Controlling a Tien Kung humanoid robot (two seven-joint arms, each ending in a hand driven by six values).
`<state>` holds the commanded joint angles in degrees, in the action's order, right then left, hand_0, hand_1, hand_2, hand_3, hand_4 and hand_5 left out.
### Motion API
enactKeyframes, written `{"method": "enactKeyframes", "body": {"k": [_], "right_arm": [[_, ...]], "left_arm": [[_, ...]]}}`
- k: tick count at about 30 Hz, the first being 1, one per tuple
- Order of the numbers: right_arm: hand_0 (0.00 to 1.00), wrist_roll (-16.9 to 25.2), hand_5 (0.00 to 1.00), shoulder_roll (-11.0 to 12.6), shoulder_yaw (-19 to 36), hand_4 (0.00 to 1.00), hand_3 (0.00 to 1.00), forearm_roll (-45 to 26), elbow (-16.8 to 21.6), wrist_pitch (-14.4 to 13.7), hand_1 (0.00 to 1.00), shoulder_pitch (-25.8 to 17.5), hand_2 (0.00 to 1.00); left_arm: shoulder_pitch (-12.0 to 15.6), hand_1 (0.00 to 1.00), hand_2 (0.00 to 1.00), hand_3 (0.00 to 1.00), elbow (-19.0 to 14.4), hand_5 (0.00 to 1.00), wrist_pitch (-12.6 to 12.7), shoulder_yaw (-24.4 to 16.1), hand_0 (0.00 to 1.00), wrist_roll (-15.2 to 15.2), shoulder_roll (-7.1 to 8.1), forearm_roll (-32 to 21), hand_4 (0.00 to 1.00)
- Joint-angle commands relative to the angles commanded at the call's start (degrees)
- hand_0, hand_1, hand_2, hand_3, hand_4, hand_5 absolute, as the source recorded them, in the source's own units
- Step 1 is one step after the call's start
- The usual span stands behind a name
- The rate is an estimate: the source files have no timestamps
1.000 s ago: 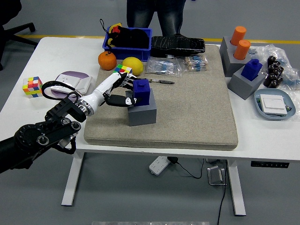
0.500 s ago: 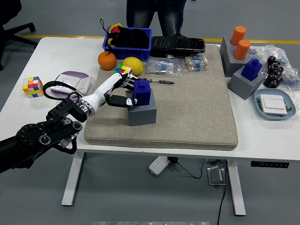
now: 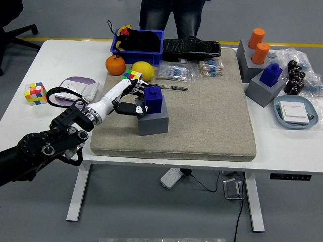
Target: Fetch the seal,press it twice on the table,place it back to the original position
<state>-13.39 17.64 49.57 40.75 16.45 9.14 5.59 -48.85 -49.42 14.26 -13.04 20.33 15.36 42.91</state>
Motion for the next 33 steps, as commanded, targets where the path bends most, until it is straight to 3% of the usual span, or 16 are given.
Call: {"method": "enactKeyframes", "body": {"k": [4,5,10,11,22,23,28,29,33], "right_arm": [[0.864,-0.02,0.567,0.02,0.03,0.798,0.743,-0.01,-0.01,0.01,0.781,-0.04,0.738],[0.865,-0.02,0.567,0.02,0.03,0.798,0.743,-0.01,-0.01,0.01,0.782,-0.05,0.738],[0.865,-0.01,0.567,-0.04,0.02,0.798,0.743,-0.04,0.01,0.01,0.782,-0.08,0.738],[0.865,-0.01,0.567,-0.05,0.04,0.798,0.743,-0.03,0.01,0.01,0.781,-0.08,0.738],[0.865,-0.02,0.567,-0.04,0.12,0.798,0.743,-0.04,0.0,0.02,0.78,-0.14,0.738],[0.865,-0.05,0.567,-0.08,0.15,0.798,0.744,-0.02,-0.02,0.03,0.78,-0.15,0.737],[0.865,-0.05,0.567,-0.09,0.24,0.798,0.744,-0.05,0.01,0.04,0.78,-0.17,0.737],[0.865,-0.05,0.568,-0.09,0.25,0.798,0.744,-0.06,0.01,0.04,0.78,-0.17,0.738],[0.865,-0.04,0.568,-0.12,0.27,0.798,0.744,-0.05,0.01,0.02,0.78,-0.18,0.738]], "left_arm": [[0.05,0.692,0.611,0.713,0.13,0.002,0.1,-0.17,0.744,0.27,-0.07,0.15,0.852],[0.06,0.777,0.733,0.8,0.16,0.002,0.12,-0.2,0.792,0.31,-0.08,0.23,0.937],[0.08,0.777,0.733,0.8,0.28,0.002,-0.13,-0.2,0.792,0.05,-0.12,0.58,0.937],[0.07,0.811,0.77,0.829,0.31,0.002,-0.2,-0.19,0.825,-0.05,-0.14,0.76,0.993],[0.08,0.841,0.806,0.852,0.47,0.002,-0.58,-0.63,0.852,-0.62,-0.07,2.07,0.998],[0.09,0.9,0.866,0.913,0.5,0.147,-0.59,-0.74,0.893,-0.57,-0.05,2.12,0.998],[-0.06,0.9,0.866,0.913,0.74,0.147,-0.57,-1.4,0.893,0.11,0.07,1.68,0.998],[-0.08,0.998,0.994,0.998,0.78,0.336,-0.6,-1.54,0.998,0.22,0.09,1.61,0.998],[-0.03,0.998,0.994,0.998,1.0,0.336,-1.24,-2.16,0.998,0.17,0.21,1.47,0.998]]}}
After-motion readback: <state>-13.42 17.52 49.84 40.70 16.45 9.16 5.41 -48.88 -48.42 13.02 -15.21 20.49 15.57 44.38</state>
